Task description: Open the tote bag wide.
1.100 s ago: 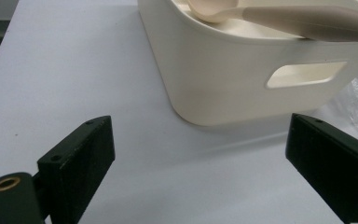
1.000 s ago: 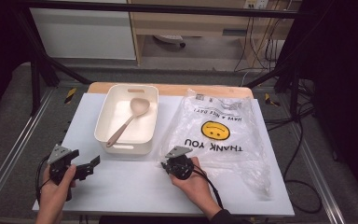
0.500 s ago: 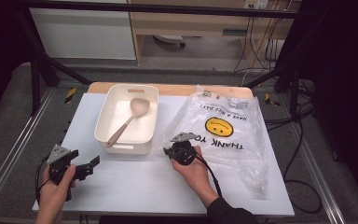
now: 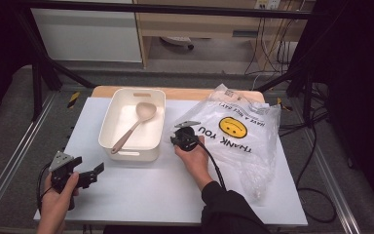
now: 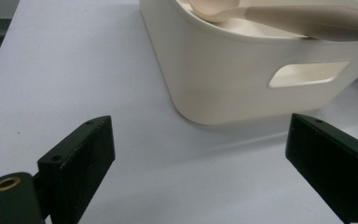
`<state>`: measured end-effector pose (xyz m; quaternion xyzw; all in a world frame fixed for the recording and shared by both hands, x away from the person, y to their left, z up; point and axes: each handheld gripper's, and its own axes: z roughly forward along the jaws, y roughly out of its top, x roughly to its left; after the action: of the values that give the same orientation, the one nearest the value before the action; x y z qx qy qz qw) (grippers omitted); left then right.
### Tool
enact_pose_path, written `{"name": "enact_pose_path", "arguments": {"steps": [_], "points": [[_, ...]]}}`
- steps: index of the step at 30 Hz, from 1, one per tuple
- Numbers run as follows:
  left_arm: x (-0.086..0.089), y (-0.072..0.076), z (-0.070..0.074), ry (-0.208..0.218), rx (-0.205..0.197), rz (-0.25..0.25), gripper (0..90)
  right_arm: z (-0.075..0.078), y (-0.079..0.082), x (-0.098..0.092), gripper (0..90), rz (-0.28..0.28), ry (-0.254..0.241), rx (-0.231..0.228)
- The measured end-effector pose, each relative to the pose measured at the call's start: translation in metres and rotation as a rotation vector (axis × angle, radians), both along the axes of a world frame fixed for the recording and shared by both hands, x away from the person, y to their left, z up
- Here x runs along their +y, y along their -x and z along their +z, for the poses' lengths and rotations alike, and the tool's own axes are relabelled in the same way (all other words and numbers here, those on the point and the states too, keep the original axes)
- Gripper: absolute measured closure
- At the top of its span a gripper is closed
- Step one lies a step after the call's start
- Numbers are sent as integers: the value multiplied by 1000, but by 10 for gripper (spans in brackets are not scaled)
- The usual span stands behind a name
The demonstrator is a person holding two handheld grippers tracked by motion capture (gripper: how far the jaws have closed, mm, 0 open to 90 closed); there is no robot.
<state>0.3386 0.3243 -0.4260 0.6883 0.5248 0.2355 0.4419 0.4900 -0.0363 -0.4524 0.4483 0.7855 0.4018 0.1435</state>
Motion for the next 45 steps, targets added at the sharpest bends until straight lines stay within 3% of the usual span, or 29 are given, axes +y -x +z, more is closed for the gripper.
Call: {"name": "enact_pose_path", "arguments": {"steps": [6,10,11,12,20,23,27,32,37,45], "points": [[0,0,0,0,-1,-1,76,-2,-19,2,858,-40,-9,9],[0,0,0,2,1,3,76,1,-21,2,691,-47,-36,10],[1,0,0,2,1,3,76,8,-17,-1,560,-55,-47,8],[1,0,0,3,1,3,76,10,-15,-2,507,-49,-45,9],[0,0,0,-7,-1,6,76,40,11,-19,248,-21,-49,-50],[0,0,0,-10,0,8,76,47,17,-27,226,-18,-48,-73],[1,0,0,-13,2,10,76,58,29,-54,156,-7,-25,-93],[0,0,-1,-13,3,11,76,61,37,-80,123,1,-10,-103],[0,0,-1,-15,8,14,76,54,38,-114,100,-10,11,-99],[0,0,-1,-12,8,14,76,36,27,-134,89,-29,25,-64]]}}
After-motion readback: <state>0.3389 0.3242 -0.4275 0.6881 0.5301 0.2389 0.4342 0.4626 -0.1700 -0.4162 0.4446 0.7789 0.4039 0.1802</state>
